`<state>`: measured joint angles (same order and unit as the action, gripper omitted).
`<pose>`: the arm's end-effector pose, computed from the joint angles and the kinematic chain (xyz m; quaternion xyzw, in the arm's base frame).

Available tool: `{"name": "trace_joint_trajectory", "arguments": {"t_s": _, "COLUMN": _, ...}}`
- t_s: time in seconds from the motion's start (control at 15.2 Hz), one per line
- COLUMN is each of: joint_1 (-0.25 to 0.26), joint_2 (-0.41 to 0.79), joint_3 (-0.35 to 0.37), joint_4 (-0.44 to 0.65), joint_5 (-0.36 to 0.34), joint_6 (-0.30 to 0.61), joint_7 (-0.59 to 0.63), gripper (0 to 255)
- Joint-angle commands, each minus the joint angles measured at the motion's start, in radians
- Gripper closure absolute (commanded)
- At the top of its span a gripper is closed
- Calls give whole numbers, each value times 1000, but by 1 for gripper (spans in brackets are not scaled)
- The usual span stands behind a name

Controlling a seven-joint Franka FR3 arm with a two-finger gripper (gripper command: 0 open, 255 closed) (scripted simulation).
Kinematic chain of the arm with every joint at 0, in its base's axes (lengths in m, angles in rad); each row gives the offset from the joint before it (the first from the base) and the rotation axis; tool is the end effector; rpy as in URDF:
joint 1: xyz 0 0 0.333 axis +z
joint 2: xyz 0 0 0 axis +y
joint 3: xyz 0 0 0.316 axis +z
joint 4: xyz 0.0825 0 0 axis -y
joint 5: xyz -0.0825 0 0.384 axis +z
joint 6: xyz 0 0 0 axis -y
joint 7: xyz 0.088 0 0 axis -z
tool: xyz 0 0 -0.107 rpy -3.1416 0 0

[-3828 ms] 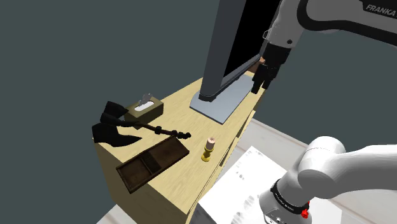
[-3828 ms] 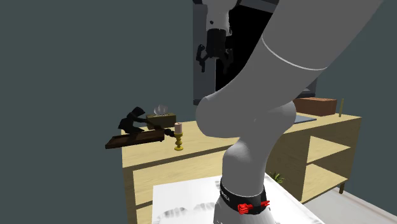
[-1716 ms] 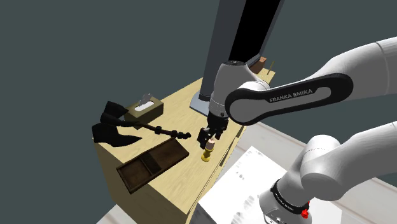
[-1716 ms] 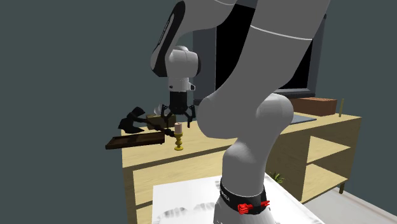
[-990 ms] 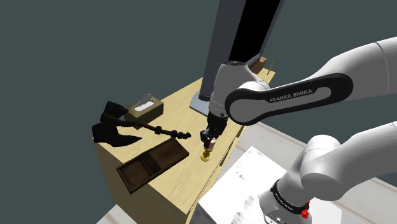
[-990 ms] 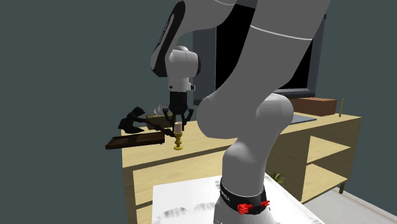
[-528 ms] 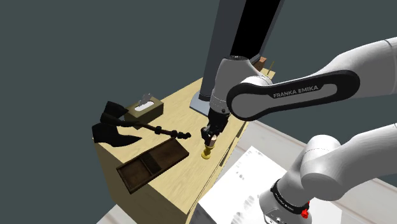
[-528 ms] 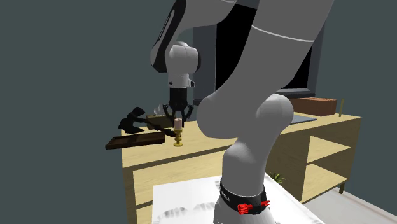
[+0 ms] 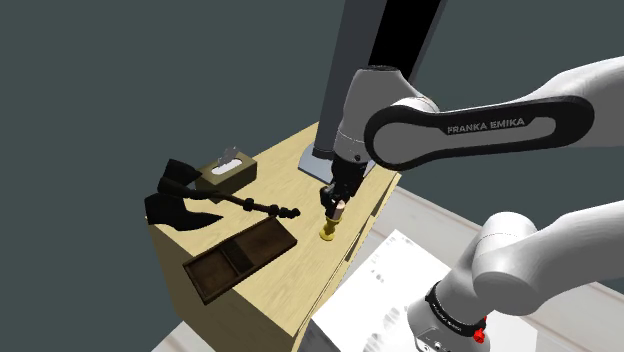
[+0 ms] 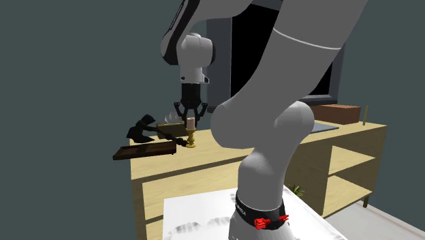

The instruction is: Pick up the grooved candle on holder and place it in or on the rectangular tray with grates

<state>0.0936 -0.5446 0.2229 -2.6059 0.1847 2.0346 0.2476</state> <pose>0.3502 0.1244 0.4236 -0.9993 0.0251 0.0222 0.0193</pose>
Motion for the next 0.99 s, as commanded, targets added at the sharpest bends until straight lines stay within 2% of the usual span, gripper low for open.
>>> {"name": "trace_joint_trajectory", "arguments": {"t_s": 0.0, "joint_1": 0, "joint_2": -10, "joint_3": -1, "joint_4": 24, "joint_5": -2, "joint_6": -34, "joint_7": 4, "gripper": 255}}
{"name": "trace_joint_trajectory", "arguments": {"t_s": 0.73, "joint_1": -4, "joint_2": -45, "joint_3": -18, "joint_4": 137, "joint_5": -15, "joint_6": -182, "joint_7": 12, "gripper": 255}}
{"name": "trace_joint_trajectory", "arguments": {"t_s": 0.92, "joint_1": 5, "joint_2": 49, "joint_3": 30, "joint_4": 232, "joint_5": -7, "joint_6": -176, "joint_7": 70, "gripper": 255}}
